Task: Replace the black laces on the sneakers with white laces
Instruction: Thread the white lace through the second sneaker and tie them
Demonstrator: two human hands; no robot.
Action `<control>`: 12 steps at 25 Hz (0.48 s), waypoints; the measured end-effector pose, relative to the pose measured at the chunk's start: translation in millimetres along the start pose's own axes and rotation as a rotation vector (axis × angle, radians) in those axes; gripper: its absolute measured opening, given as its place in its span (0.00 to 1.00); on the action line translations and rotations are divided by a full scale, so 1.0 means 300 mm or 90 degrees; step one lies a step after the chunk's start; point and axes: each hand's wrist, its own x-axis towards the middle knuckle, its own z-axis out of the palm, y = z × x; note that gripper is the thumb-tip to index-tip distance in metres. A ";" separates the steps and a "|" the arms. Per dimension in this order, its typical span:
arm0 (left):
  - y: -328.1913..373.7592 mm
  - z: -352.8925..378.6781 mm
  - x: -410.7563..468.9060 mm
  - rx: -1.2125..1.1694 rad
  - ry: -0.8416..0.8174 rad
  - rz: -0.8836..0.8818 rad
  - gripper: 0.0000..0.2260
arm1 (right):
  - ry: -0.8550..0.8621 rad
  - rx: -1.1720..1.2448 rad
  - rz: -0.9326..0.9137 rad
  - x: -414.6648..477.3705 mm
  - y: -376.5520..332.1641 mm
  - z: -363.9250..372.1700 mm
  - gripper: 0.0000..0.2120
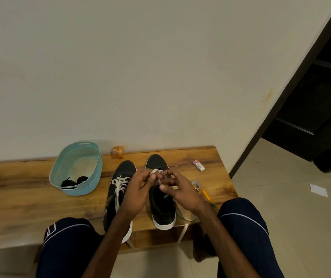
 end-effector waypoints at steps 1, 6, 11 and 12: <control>-0.002 0.000 0.002 -0.017 0.019 -0.009 0.09 | -0.017 -0.035 0.010 -0.001 0.005 0.001 0.16; -0.041 -0.036 0.012 -0.060 0.146 -0.083 0.10 | 0.072 0.040 0.004 -0.005 -0.009 -0.111 0.08; -0.079 -0.043 0.000 0.008 0.165 -0.098 0.10 | 0.139 0.176 0.028 -0.018 -0.026 -0.249 0.06; -0.087 -0.044 0.003 0.016 0.180 -0.109 0.10 | 0.148 0.206 0.028 -0.020 -0.026 -0.260 0.08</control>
